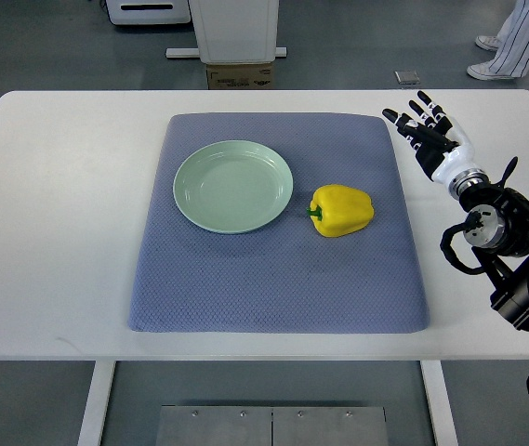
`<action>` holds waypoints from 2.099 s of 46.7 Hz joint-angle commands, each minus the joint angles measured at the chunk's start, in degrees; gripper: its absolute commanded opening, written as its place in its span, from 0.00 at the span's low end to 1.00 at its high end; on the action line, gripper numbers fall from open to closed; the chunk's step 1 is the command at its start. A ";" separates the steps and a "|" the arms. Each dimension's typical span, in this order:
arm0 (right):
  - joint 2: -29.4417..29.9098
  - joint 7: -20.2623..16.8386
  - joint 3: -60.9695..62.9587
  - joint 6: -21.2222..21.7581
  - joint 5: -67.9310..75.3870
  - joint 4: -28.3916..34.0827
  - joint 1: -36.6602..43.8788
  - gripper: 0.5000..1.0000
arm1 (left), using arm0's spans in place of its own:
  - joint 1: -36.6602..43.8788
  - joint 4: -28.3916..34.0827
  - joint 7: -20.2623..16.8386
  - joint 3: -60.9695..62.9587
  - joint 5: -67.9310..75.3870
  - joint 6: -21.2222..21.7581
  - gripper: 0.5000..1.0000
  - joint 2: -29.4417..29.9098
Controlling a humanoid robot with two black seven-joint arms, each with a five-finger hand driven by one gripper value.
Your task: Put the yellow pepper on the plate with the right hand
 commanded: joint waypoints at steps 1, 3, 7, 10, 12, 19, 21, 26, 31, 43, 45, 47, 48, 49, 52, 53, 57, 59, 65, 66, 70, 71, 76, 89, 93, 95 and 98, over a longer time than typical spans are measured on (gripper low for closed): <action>0.02 0.04 -0.09 0.00 -0.04 -0.10 -0.09 1.00 | 0.00 -0.04 0.00 0.00 0.00 -0.08 1.00 0.00; 0.02 0.04 -0.17 -0.08 -0.04 -0.10 -0.18 1.00 | 0.00 -0.04 0.00 0.00 0.00 -0.08 1.00 0.00; 0.02 0.30 -1.23 0.00 0.05 -0.10 -0.09 1.00 | 0.00 -0.13 0.00 0.08 0.09 -0.08 1.00 0.00; 0.02 0.74 -1.67 0.00 0.05 -0.10 -0.09 1.00 | 0.00 -0.13 0.00 0.08 0.09 -0.08 1.00 0.00; 0.02 0.83 -1.76 0.00 -0.04 -0.10 -0.09 1.00 | 0.00 -0.04 0.00 0.00 0.00 -0.08 1.00 0.00; -0.07 0.83 -1.76 0.00 0.05 -0.10 -0.09 1.00 | -0.35 -0.04 0.00 0.00 0.00 0.01 1.00 0.00; -0.07 0.83 -1.76 0.00 0.05 -0.10 -0.09 1.00 | -0.35 -0.04 0.00 -0.09 0.00 0.01 1.00 0.00; -0.07 0.83 -1.76 0.00 0.05 -0.10 0.00 1.00 | -0.35 -0.04 0.00 -0.09 0.00 0.01 1.00 0.00; -0.07 0.83 -1.76 0.00 0.05 -0.01 0.00 1.00 | -0.09 -0.04 0.00 0.00 0.00 0.01 1.00 0.00; 0.02 0.83 -1.76 0.00 0.05 0.07 0.08 1.00 | -0.09 -0.04 0.00 0.00 0.00 0.01 1.00 0.00; 0.02 0.83 -1.76 0.00 0.05 0.16 0.35 1.00 | -0.09 -0.04 0.00 0.00 0.00 0.01 1.00 0.00; 0.02 0.83 -1.76 0.00 0.05 0.16 0.52 1.00 | -0.09 -0.04 0.00 0.00 0.00 0.01 1.00 0.00; 0.10 0.83 -1.76 0.00 0.05 0.16 0.61 1.00 | -0.09 -0.04 0.00 -0.09 0.00 -0.07 1.00 0.00; 0.19 0.92 -1.76 0.00 0.05 0.25 0.70 1.00 | -0.09 -0.04 0.00 0.00 0.00 0.01 1.00 0.00; 0.28 0.92 -1.76 0.00 0.05 0.25 0.70 1.00 | -0.09 0.05 0.00 0.00 0.00 0.01 1.00 0.00; 0.28 1.01 -1.67 0.00 0.05 0.25 0.61 1.00 | -0.09 0.05 0.00 0.00 0.00 0.01 1.00 0.00; 0.19 1.10 -1.67 0.00 0.05 0.16 0.61 1.00 | -0.09 -0.04 0.00 0.00 0.00 0.01 1.00 0.00; 0.10 1.10 -1.67 0.00 0.05 0.16 0.70 1.00 | -0.09 -0.04 0.00 0.00 0.00 0.01 1.00 0.00; -0.07 1.10 -1.58 0.00 0.05 0.07 0.88 1.00 | -0.09 -0.04 0.00 0.00 0.00 -0.07 1.00 0.00; -0.07 1.10 -1.58 0.00 0.05 0.07 0.88 1.00 | -0.09 0.05 0.00 0.00 0.00 0.01 1.00 0.00; -0.07 1.10 -1.58 0.00 0.05 0.07 1.05 1.00 | -0.09 -0.04 0.00 0.00 0.00 0.01 1.00 0.00; -0.07 1.10 -1.58 0.00 0.05 0.07 1.05 1.00 | -0.09 -0.04 0.00 0.00 0.00 0.01 1.00 0.00; -0.07 1.10 -1.58 0.00 0.05 -0.01 1.40 1.00 | -0.09 0.05 0.00 0.00 0.00 0.01 1.00 0.00; -0.07 1.10 -1.67 0.00 0.05 -0.01 1.40 1.00 | -0.09 -0.04 0.00 0.00 0.00 -0.07 1.00 0.00; -0.07 1.10 -1.67 0.00 0.05 -0.01 1.49 1.00 | -0.09 -0.04 0.00 0.00 0.00 0.01 1.00 0.00; -0.07 1.10 -1.67 0.00 0.05 -0.01 1.49 1.00 | -0.09 -0.04 0.00 0.00 0.00 0.01 1.00 0.00; -0.07 1.10 -1.67 0.00 0.05 -0.10 1.58 1.00 | -0.09 -0.04 0.00 0.00 0.00 0.01 1.00 0.00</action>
